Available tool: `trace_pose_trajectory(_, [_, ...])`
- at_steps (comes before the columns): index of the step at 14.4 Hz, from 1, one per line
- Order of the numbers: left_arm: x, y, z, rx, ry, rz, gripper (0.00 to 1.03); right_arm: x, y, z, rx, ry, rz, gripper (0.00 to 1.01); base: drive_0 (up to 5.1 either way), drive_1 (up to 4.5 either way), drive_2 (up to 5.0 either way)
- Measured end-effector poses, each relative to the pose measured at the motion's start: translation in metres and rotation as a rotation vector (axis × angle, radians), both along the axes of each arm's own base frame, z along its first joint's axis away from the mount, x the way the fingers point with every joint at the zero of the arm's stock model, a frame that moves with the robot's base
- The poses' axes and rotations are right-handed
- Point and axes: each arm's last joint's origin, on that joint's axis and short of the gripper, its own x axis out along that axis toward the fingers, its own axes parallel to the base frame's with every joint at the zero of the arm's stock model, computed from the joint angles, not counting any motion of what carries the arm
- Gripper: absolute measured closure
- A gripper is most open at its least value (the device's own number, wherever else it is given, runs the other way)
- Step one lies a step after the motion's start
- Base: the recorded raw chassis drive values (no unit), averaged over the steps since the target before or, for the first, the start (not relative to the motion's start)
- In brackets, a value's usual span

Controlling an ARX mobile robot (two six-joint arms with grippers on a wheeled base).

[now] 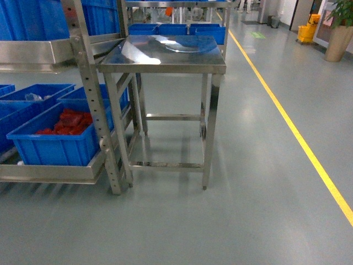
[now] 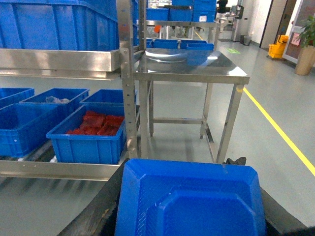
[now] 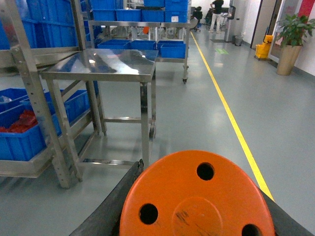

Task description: Sort blue parts and orange caps into right shelf containers

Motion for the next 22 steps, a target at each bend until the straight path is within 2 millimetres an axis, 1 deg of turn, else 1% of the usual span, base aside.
trace_pose_trajectory(17, [0.0000,0.0000,0.0001,0.000,-0.001,0.001,0.59,0.0000,0.0000,0.0002,0.000,-0.002,0.000,0.57,0.0,4.28,-4.3])
trace_pose_trajectory(20, [0.0000,0.0000,0.0003,0.000,-0.003,0.000,0.59,0.0000,0.0000,0.0004,0.000,-0.004,0.000,0.57,0.0,0.33,-0.3])
trace_pose_trajectory(22, [0.0000,-0.0001,0.0004,0.000,-0.004,-0.002,0.59,0.0000,0.0000,0.0000,0.000,0.000,0.000,0.57,-4.8,2.64,2.6])
